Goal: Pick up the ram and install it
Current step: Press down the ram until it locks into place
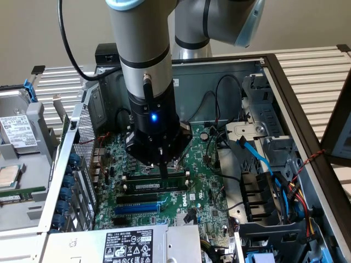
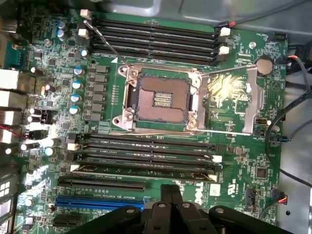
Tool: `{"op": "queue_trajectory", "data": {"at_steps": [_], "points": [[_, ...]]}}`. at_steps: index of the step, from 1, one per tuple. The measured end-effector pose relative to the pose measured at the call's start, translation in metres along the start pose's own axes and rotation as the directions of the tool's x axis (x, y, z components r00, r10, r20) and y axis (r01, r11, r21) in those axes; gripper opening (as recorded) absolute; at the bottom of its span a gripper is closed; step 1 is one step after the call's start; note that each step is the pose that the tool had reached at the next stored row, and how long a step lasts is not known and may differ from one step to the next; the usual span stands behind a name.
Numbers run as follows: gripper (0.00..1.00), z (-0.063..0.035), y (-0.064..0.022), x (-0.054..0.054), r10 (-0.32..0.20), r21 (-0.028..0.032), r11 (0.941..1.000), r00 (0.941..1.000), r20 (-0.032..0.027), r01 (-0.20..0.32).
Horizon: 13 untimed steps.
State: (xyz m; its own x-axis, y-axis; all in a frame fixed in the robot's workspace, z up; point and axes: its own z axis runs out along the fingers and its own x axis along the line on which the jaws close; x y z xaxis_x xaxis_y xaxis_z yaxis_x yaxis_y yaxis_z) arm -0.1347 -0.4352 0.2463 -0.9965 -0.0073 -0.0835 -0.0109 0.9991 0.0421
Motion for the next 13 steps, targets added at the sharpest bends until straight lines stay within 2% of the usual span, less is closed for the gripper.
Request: {"op": "queue_trajectory", "data": {"at_steps": [3,7,13], "points": [[0.11,0.0001,0.0,0.0001,0.051,0.0043,0.9987,0.9987,0.0022,-0.051],[0.11,0.0003,0.0,0.0001,0.117,0.0096,0.993,0.9931,0.0055,-0.117],[0.11,0.0004,0.0,0.0002,0.126,0.0103,0.9919,0.992,0.006,-0.126]]}}
